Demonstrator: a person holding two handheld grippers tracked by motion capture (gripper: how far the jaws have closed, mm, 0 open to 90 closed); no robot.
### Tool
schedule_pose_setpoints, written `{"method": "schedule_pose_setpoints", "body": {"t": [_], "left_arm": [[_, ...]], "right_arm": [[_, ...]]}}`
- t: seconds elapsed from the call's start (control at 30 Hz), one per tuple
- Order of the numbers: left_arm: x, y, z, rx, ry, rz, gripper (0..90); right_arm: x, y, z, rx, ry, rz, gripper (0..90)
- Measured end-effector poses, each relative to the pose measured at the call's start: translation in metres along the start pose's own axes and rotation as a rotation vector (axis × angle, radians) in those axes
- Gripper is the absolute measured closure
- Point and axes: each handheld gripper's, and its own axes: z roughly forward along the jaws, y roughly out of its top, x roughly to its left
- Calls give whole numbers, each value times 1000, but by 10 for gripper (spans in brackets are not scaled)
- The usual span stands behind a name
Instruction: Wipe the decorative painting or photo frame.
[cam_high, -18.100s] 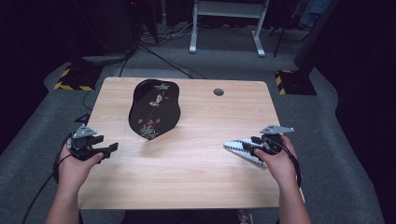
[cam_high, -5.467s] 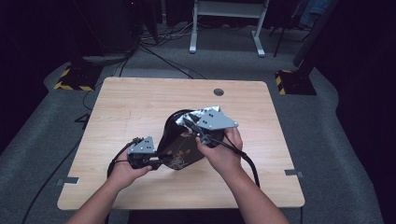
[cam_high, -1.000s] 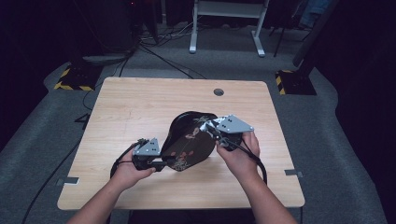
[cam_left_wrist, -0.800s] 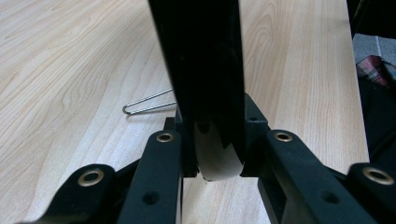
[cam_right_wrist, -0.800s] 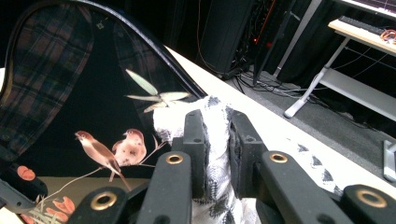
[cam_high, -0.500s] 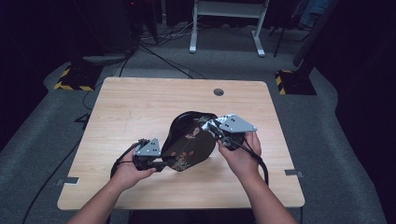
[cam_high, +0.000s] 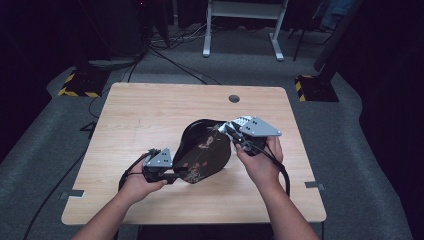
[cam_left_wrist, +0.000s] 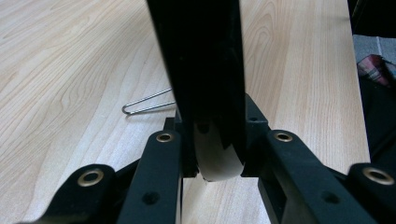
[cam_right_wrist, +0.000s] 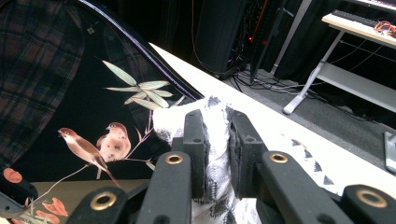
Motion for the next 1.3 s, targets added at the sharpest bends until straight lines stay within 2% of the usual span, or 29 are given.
{"method": "schedule_pose_setpoints", "body": {"t": [0.13, 0.27, 0.4, 0.5, 0.6, 0.73, 0.83, 1.0, 1.13, 1.3], "left_arm": [[0, 0, 0, 1, 0, 2, 755], [0, 1, 1, 0, -1, 0, 754], [-1, 1, 2, 3, 0, 0, 751], [-1, 1, 2, 3, 2, 2, 756], [-1, 2, 2, 1, 2, -7, 758], [-1, 2, 3, 2, 1, -9, 758], [-2, 3, 3, 4, 6, -7, 756], [-2, 3, 4, 4, 6, -3, 755], [-2, 3, 4, 4, 6, 0, 756], [-2, 3, 4, 3, 3, 0, 758]], "right_arm": [[0, -9, 2, 14, -2, 1, 799], [-1, -26, 7, 61, 1, 12, 799], [-1, -34, 10, 82, 6, 21, 799], [-1, -31, 8, 87, 4, 15, 799], [1, -18, 3, 48, 2, 8, 798], [16, -6, 4, 17, 36, -18, 798], [30, -9, 9, 18, 69, -38, 797], [38, -14, 12, 44, 93, -44, 797], [42, 1, 9, 0, 119, -46, 797], [49, 13, 5, -41, 130, -63, 797]]}}
